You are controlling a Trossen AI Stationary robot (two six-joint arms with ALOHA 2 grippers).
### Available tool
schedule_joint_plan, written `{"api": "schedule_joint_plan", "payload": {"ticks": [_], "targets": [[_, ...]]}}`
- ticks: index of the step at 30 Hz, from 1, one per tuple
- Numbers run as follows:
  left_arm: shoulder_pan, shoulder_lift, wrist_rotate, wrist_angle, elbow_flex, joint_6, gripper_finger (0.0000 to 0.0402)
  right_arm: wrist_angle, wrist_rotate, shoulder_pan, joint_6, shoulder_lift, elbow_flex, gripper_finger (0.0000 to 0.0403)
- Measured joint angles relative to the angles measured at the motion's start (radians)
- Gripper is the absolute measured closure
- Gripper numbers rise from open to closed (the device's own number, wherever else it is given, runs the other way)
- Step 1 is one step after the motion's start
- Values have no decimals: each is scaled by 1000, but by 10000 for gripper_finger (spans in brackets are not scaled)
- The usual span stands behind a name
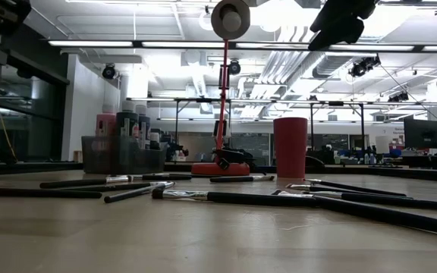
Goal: Pick & Place Paint Supplies
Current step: Put the large pink paint bottle into the bin
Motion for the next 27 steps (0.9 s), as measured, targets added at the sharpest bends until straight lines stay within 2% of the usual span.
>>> {"api": "schedule_joint_plan", "payload": {"ticks": [7, 13, 19, 27], "targets": [[0, -1, -140, 29, 34, -72, 288, 0, 0, 0, 0, 0, 0, 135], [20, -2, -376, 1, 81, -153, 288, 1, 2, 0, 12, 0, 0, 135], [195, -2, -513, -120, 152, -201, 288, 1, 6, 0, 19, 0, 0, 135], [500, -2, -517, -249, 259, -118, 288, 1, 52, 0, 23, 0, 0, 135]]}}
